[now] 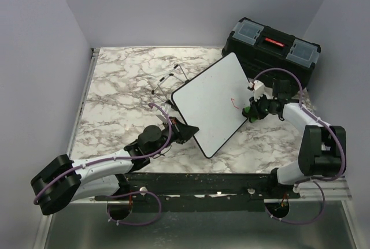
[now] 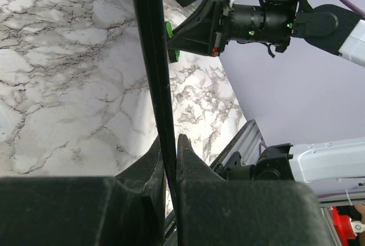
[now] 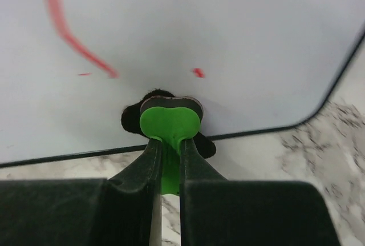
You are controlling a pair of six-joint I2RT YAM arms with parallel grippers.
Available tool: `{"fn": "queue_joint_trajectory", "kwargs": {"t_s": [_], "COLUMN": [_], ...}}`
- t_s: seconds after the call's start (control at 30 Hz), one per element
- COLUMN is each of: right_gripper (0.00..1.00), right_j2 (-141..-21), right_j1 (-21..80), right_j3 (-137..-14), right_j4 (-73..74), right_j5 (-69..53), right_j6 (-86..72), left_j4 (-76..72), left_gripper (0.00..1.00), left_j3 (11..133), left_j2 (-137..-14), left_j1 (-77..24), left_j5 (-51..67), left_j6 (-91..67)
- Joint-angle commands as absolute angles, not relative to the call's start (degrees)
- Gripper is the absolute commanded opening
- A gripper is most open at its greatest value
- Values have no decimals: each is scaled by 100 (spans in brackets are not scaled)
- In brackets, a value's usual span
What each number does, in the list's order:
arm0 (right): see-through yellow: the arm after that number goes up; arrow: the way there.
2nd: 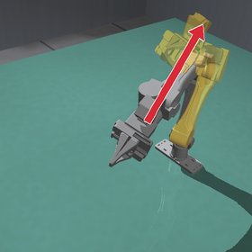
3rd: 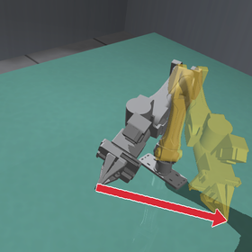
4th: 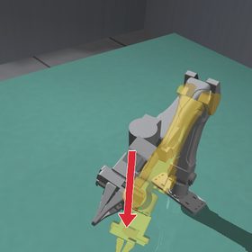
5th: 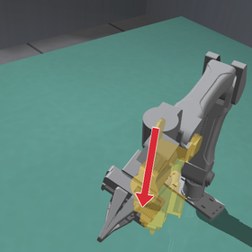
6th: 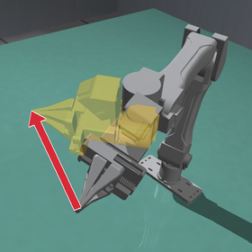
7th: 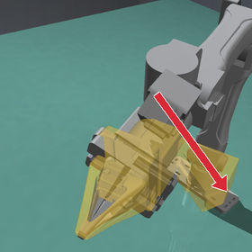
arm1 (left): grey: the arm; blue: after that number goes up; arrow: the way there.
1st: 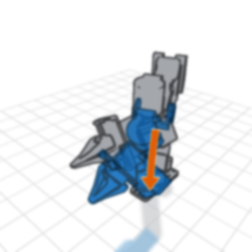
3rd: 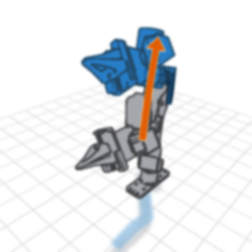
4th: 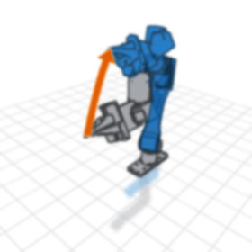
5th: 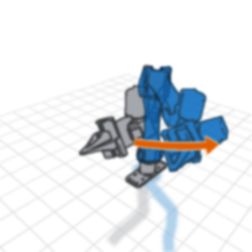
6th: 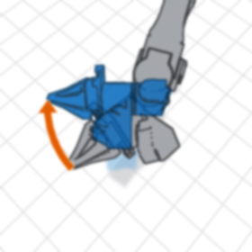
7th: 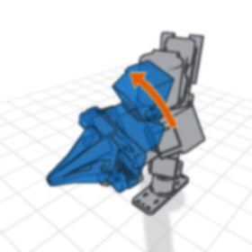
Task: Erase the whiteboard
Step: Erase the whiteboard at the center of the board.
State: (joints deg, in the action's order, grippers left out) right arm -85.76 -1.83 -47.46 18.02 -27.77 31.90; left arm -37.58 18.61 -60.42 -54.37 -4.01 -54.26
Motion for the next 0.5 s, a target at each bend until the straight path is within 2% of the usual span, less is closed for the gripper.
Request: {"fn": "queue_joint_trajectory", "kwargs": {"t_s": [0.0, 0.23, 0.37, 0.47], "right_gripper": [1, 1, 1, 1], "right_j2": [-8098, -7310, -7697, -8153], "right_j1": [-30, 668, 625, 90], "right_j3": [-4580, -4499, -4719, -4832], "right_j4": [2597, 1918, 1392, 1381], "right_j5": [-4519, -4802, -3261, -2983], "right_j6": [3997, 3036, 2217, 2196], "left_j4": [-4839, -4966, -4958, -4914], "left_gripper": [0, 0, 0, 0], "left_j3": [2183, 2218, 2191, 2172], "left_j2": [-5898, -6022, -5955, -5875], "left_j1": [-5484, -5471, -5475, -5469], "left_j5": [108, 264, 255, 250], "left_j6": [-5282, -5359, -5370, -5355]}}
